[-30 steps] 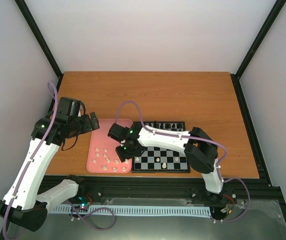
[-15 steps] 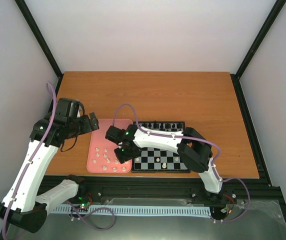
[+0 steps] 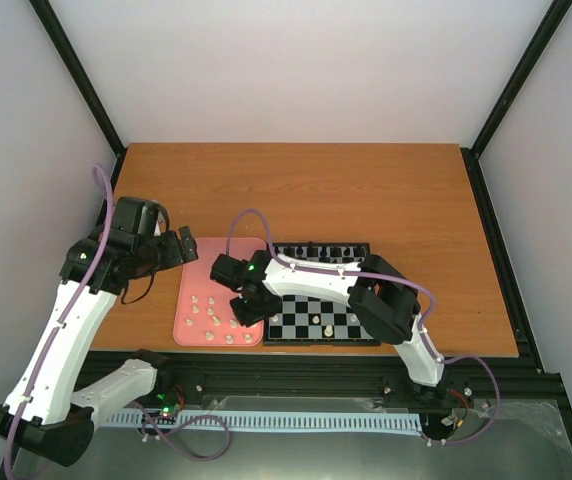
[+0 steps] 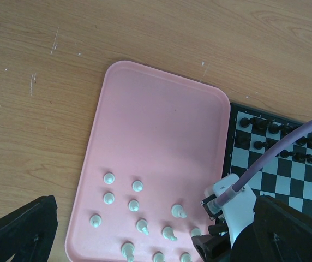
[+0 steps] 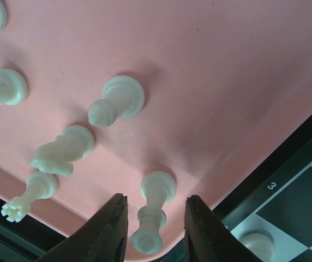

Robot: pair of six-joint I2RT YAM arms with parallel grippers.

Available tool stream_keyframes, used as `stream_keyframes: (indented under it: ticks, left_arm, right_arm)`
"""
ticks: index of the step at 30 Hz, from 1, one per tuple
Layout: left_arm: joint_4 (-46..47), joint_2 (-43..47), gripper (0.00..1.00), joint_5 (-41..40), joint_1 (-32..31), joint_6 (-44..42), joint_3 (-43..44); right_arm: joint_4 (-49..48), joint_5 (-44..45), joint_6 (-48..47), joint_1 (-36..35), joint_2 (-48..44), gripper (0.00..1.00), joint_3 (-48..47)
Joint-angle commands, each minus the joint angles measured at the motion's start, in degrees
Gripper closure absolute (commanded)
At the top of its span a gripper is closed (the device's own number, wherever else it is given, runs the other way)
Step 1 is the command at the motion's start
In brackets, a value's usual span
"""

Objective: Set up the chess pieces on the board
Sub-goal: Pick up the chess piece from the storage box, then place the chess piece on the chessboard.

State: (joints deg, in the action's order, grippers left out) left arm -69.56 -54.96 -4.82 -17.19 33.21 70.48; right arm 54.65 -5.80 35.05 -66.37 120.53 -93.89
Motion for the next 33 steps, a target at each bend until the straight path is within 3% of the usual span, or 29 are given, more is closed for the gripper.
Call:
stream_keyframes:
  ticks: [1, 10, 22, 33]
  left_arm:
    - [-0.9, 1.0, 0.00, 0.2, 0.1, 0.1, -0.3]
    - [-1.0, 0.9, 0.00, 0.2, 0.1, 0.4, -0.4]
    - [-0.5, 0.8, 0.00, 0.0, 0.1, 0.7, -0.3]
    - [-0.1, 0.6, 0.00, 0.7, 0.1, 1.2, -0.7]
  right_arm:
    - [0.7, 0.3, 0.0, -0.4, 0.9, 0.73, -1.3]
    - [0.5, 0.0, -0.5, -0.3, -0.2, 0.88, -1.0]
    - [5.1, 2.6, 0.0, -0.3, -10.5, 0.90, -2.7]
    - [8.5, 6.4, 6.0, 0.2, -25.5, 0.90, 16.4]
